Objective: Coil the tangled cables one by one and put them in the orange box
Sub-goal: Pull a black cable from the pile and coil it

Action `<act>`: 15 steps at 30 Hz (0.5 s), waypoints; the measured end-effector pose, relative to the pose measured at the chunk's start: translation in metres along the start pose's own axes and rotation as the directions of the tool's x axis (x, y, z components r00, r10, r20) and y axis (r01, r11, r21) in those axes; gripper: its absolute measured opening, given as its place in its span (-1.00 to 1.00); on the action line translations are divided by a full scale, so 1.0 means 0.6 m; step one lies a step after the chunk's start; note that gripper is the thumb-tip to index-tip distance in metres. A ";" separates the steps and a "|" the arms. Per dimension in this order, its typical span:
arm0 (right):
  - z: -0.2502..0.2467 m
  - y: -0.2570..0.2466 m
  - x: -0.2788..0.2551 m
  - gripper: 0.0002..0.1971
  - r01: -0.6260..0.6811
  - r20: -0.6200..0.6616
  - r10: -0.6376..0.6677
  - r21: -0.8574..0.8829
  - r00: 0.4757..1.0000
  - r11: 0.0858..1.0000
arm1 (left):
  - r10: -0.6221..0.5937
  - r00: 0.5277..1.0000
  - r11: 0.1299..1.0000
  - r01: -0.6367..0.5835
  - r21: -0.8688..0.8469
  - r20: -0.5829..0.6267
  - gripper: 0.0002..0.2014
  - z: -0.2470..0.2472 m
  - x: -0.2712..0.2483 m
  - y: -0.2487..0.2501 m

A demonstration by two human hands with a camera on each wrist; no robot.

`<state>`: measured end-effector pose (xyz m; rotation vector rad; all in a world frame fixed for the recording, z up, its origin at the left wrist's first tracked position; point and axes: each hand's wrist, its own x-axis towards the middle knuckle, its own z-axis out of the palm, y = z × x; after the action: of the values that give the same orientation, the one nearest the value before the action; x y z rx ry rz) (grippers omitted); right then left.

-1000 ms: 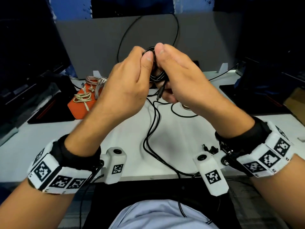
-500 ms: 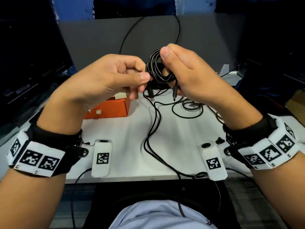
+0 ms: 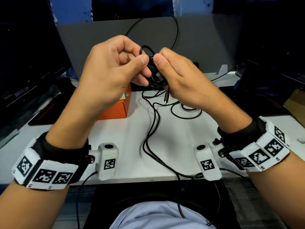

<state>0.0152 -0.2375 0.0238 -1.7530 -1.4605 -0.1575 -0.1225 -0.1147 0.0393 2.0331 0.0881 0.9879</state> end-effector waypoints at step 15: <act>0.002 -0.009 -0.005 -0.72 -0.094 0.022 0.092 0.110 0.995 0.989 | 0.176 0.984 0.823 -0.138 0.552 -0.017 -0.77 0.012 0.002 -0.022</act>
<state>0.0089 -0.2393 0.0241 -1.7317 -1.3696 -0.0125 -0.1135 -0.1108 0.0281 2.5646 0.2723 1.2395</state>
